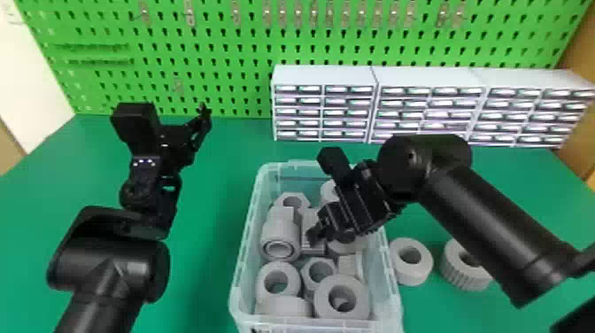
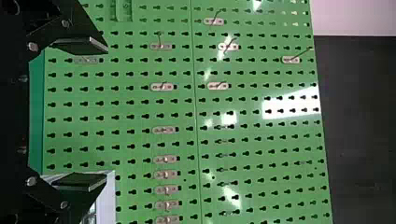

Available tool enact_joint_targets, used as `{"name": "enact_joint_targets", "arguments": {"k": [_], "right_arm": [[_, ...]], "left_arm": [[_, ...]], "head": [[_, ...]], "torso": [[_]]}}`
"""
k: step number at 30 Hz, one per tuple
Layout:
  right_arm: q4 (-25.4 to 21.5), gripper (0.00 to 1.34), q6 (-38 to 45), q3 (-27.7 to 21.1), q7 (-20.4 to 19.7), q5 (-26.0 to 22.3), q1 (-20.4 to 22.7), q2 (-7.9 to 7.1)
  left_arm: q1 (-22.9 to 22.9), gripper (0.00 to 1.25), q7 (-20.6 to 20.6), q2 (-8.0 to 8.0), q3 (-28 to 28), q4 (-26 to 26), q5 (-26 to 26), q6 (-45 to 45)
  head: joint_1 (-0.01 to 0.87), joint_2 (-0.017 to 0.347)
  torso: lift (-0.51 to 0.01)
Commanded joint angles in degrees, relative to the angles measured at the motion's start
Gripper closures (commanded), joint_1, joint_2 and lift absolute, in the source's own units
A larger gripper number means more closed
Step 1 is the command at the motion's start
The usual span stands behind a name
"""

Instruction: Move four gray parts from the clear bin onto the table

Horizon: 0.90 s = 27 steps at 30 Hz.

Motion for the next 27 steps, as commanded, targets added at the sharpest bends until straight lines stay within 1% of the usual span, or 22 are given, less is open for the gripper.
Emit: {"name": "enact_joint_targets", "arguments": {"k": [1, 18, 27], "right_arm": [[0.0, 0.86, 0.0, 0.1, 0.0, -0.2, -0.1, -0.03], [-0.6, 0.86, -0.1, -0.1, -0.1, -0.5, 0.0, -0.21], [-2.8, 0.86, -0.2, -0.5, -0.1, -0.5, -0.3, -0.21]], "left_arm": [[0.1, 0.30, 0.0, 0.11, 0.0, 0.0, 0.2, 0.0], [0.3, 0.30, 0.0, 0.37, -0.2, 0.0, 0.3, 0.0], [0.2, 0.30, 0.0, 0.37, -0.3, 0.0, 0.3, 0.0]], "head": [[0.693, 0.072], [0.693, 0.072], [0.693, 0.072]], "torso": [[-0.052], [-0.052], [-0.052]]}}
